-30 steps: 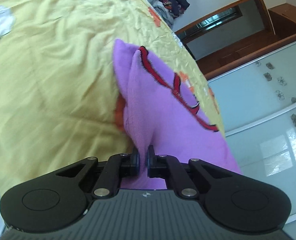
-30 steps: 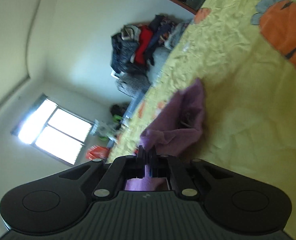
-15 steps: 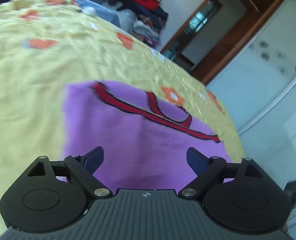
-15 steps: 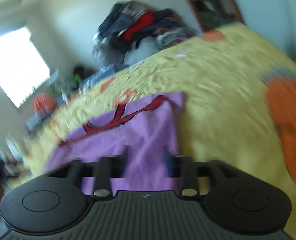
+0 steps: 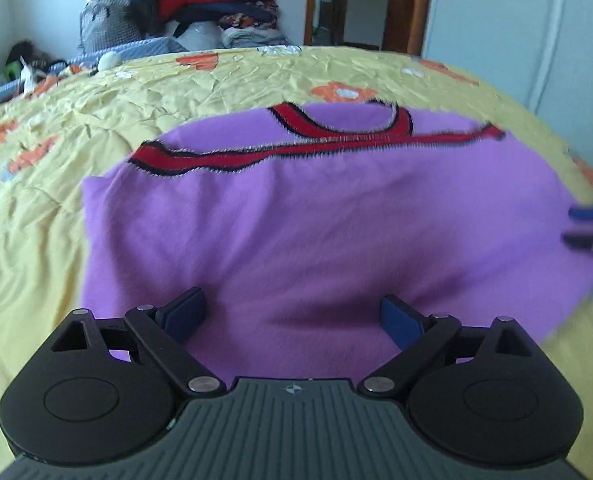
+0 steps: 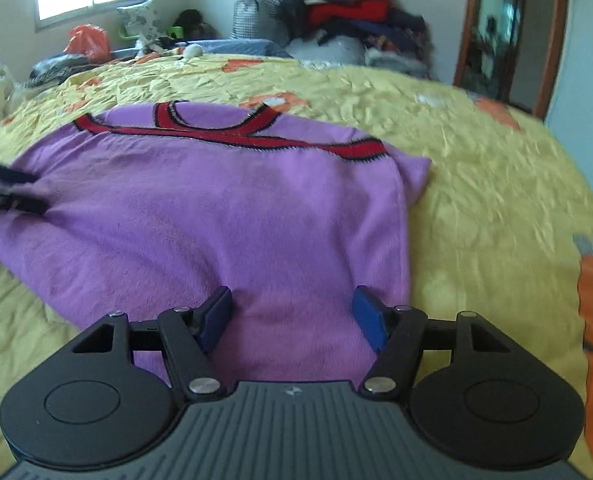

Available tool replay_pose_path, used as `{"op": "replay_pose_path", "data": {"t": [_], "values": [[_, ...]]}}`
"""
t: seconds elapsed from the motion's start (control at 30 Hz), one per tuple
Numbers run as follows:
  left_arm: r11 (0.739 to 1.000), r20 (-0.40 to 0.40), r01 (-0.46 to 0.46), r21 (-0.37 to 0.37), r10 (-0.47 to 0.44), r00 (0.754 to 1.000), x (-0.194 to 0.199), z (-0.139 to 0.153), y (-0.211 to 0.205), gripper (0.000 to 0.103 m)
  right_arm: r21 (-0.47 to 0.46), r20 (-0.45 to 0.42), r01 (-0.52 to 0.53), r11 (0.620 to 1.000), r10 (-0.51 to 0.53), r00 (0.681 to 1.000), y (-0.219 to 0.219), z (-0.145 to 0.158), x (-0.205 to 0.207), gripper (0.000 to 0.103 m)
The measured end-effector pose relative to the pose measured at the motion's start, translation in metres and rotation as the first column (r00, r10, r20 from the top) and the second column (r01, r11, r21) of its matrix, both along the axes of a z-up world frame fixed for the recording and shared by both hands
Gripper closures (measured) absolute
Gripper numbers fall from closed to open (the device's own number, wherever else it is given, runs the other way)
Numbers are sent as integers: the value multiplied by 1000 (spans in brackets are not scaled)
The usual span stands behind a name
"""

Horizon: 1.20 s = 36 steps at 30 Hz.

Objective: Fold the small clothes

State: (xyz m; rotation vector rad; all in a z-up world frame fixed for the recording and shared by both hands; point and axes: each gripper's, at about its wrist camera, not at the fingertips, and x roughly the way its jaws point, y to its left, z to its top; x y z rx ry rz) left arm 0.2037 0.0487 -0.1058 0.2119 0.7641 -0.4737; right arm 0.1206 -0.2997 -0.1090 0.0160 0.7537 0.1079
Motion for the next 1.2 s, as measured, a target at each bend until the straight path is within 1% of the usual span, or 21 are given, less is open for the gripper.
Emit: {"op": "replay_pose_path", "data": {"t": [0.07, 0.17, 0.23, 0.27, 0.3, 0.37, 0.4, 0.47, 0.53, 0.57, 0.67, 0.73, 0.77, 0.87, 0.9, 0.93, 0.97, 1.0, 1.03, 1.1, 1.2], "values": [[1000, -21, -26, -5, 26, 999, -2, 9, 4, 10, 23, 20, 19, 1000, -20, 1000, -4, 10, -10, 36], [987, -56, -97, -130, 90, 994, -11, 23, 26, 9, 42, 60, 11, 999, -14, 998, -2, 12, -23, 36], [985, -82, -130, -113, 122, 989, -17, 20, 34, 9, -10, 7, -12, 1000, 12, 1000, 5, -2, -25, 34], [985, -95, -150, -83, 142, 985, -19, 14, 39, 9, -47, 40, -28, 999, 30, 999, 8, -5, -30, 31], [984, -102, -170, -52, 165, 981, -21, 6, 44, 7, -27, 40, -18, 999, 19, 999, 3, -6, -30, 27], [987, -56, -162, 17, 163, 985, -29, 1, 52, 4, 10, 5, -3, 1000, 3, 1000, -3, 1, -24, 27], [986, -70, -165, 13, 165, 984, -31, 5, 55, 5, 23, -4, 9, 1000, -8, 1000, -4, 6, -22, 27], [983, -97, -184, -18, 181, 979, -32, 15, 61, 10, 37, 42, 14, 999, -16, 999, 0, 19, -20, 25], [989, -62, -129, -75, 124, 990, -36, 25, 56, 8, 28, 79, -27, 999, 25, 997, 9, 29, -8, 13], [990, -49, -118, -81, 114, 992, -34, 29, 48, 5, 14, 88, -45, 999, 44, 995, 15, 32, 4, 9], [986, -9, -158, -62, 157, 988, -6, 41, 16, 3, -23, 62, -73, 997, 74, 995, 33, 35, 51, 9], [974, 41, -222, -34, 223, 974, 25, 43, -10, 0, -1, 59, -83, 997, 83, 995, 40, 34, 83, 9], [970, 41, -245, -6, 245, 969, 44, 40, -23, 0, 22, 63, -76, 997, 74, 995, 42, 33, 97, 9], [949, 43, -310, 63, 307, 951, 95, 21, -49, 0, 93, 61, 0, 996, -6, 998, 45, 26, 130, 6], [935, 33, -343, 91, 341, 939, 108, 11, -53, 0, 122, 90, 25, 992, -36, 995, 46, 23, 132, 1], [926, 23, -365, 94, 365, 931, 117, 3, -54, 0, 148, 130, 25, 989, -44, 991, 46, 19, 131, 0], [923, 24, -381, 51, 380, 925, 119, -1, -49, 0, 157, 167, 20, 987, -47, 985, 45, 15, 129, 0], [920, 29, -391, 43, 390, 921, 120, -3, -48, 0, 135, 146, 38, 990, -58, 988, 45, 8, 132, 0], [919, 30, -392, 39, 391, 920, 119, -4, -46, 0, 78, 39, 79, 994, -83, 996, 47, -2, 141, 0], [918, 24, -396, 25, 395, 918, 117, -4, -43, 0, 6, 37, 48, 999, -48, 998, 49, -5, 142, 0], [922, 43, -387, 15, 386, 922, 114, -6, -41, 0, 3, 27, 58, 998, -58, 998, 39, -7, 146, 0]]}}
